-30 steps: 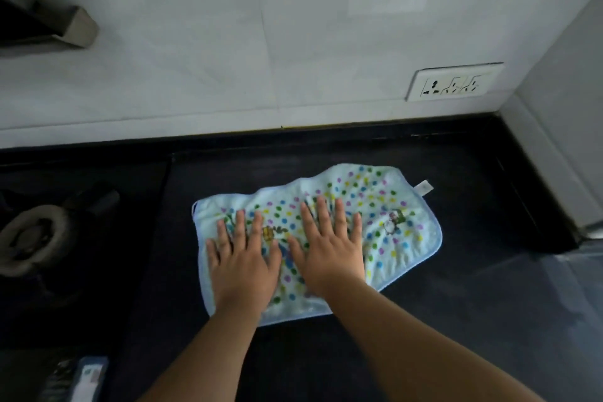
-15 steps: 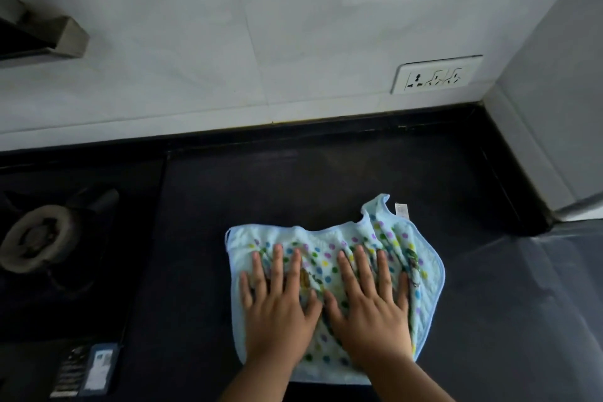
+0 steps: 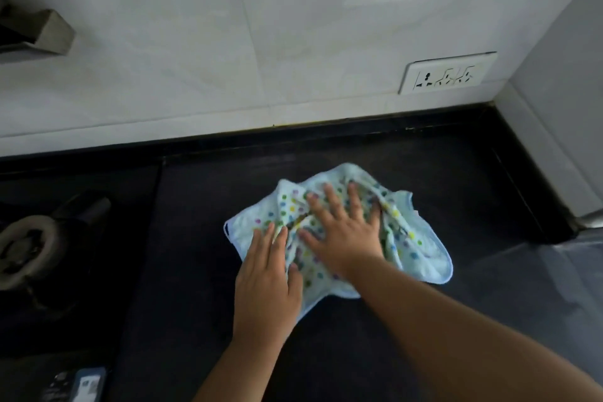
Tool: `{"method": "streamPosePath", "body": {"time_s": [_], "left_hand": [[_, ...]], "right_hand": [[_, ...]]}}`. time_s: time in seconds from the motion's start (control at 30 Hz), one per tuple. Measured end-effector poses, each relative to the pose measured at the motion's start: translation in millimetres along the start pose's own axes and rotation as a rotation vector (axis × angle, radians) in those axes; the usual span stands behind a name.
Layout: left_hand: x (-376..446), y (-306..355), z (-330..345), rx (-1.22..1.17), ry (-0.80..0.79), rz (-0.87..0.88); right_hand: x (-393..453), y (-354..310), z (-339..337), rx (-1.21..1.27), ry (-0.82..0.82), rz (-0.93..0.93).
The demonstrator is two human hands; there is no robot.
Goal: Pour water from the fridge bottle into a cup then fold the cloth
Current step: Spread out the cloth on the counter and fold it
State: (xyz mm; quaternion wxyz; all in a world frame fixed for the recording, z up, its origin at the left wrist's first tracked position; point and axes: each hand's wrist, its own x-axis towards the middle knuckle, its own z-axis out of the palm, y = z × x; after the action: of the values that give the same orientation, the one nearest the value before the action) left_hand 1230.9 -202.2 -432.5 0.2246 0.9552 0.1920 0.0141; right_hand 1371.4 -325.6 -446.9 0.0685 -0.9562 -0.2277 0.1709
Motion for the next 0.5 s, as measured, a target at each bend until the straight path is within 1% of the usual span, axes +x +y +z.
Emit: {"method": "streamPosePath", "body": {"time_s": [0.07, 0.13, 0.2, 0.27, 0.37, 0.43, 0.5], "left_hand": [[8, 6, -5, 0.002, -0.029, 0.001], [11, 14, -10, 0.016, -0.036, 0.015], [11, 20, -13, 0.008, -0.048, 0.036], [10, 22, -13, -0.038, -0.067, 0.057], [2, 25, -8, -0.081, -0.107, 0.082], [-9, 24, -5, -0.045, -0.150, 0.082], [-20, 20, -5, 0.062, -0.185, 0.083]], "right_hand": [[15, 26, -7, 0.086, 0.020, 0.137], [8, 50, -8, 0.119, 0.048, 0.273], [-14, 51, -7, 0.109, 0.058, 0.325], [-43, 31, 2, 0.078, 0.058, 0.278], [-89, -4, 26, 0.064, 0.011, 0.109], [-111, -15, 36, 0.079, -0.026, 0.026], [-122, -11, 30, 0.136, -0.055, -0.013]]}}
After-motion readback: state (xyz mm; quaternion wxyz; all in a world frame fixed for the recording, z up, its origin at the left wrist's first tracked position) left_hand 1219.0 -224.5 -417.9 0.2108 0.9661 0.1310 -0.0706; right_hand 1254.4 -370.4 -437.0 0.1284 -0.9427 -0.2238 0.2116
